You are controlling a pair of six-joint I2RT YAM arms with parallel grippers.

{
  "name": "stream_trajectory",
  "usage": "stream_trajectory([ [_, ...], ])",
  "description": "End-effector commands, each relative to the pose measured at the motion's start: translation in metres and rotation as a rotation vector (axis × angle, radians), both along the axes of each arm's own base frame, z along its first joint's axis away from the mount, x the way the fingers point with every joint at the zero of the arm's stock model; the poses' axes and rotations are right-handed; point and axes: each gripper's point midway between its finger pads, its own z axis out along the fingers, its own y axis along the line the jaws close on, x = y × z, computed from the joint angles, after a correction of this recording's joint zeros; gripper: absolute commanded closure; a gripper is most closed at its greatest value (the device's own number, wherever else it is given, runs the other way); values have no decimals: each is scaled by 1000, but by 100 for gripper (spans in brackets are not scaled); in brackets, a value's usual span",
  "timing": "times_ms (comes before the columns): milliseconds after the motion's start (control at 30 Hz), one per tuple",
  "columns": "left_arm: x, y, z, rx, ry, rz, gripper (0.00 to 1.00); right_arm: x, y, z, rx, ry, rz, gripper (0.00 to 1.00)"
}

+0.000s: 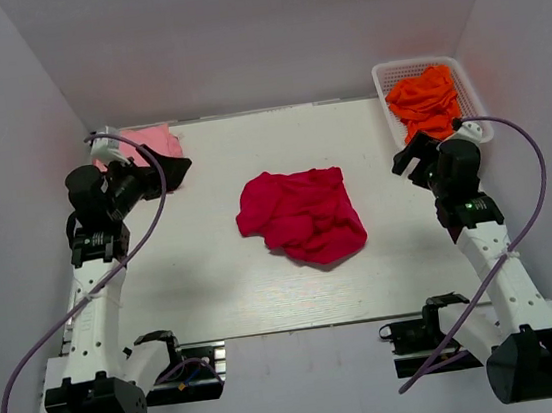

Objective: Fold and stack the t-shirts
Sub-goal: Flatten out the tshirt

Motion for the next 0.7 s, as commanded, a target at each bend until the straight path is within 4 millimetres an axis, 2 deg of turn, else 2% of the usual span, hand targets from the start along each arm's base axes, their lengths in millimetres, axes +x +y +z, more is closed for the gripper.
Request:
stream_trajectory([
  [0,-2,3,-22,-38,66,34,0,-12,16,7,87,8,52,10],
  [33,-1,1,-33,-48,89,25,0,-15,17,-4,80,36,62,10],
  [67,2,0,-36,-51,97,13,0,-17,24,-7,82,46,110,10],
  [167,8,-13,-67,-41,207,-65,0,-21,41,-20,79,88,231,10],
  [200,17,-17,-86,-55,277,-97,0,-19,47,-30,72,119,275,10],
  [233,21,-23,-93,-62,297,-128,0,-20,51,-32,52,131,318,10],
  [367,50,-36,-124,-29,379,-143,0,-6,58,-45,63,210,350,10],
  [400,56,-42,-134,7,398,-129,0,0,61,-37,75,204,364,10],
  [433,63,-47,-133,28,399,-132,0,6,66,-48,91,239,378,10],
  [467,71,-52,-155,45,458,-125,0,9,69,-48,110,242,384,10],
  [500,74,-65,-165,80,476,-133,0,14,73,-45,121,239,394,10],
  [533,84,-73,-162,100,466,-138,0,21,77,-57,133,271,404,10],
  [567,86,-78,-175,132,505,-138,0,25,82,-54,153,268,413,10],
  [600,98,-92,-192,172,536,-144,0,30,85,-50,157,261,420,10],
  [667,102,-101,-215,223,608,-147,0,41,94,-64,172,303,426,10],
])
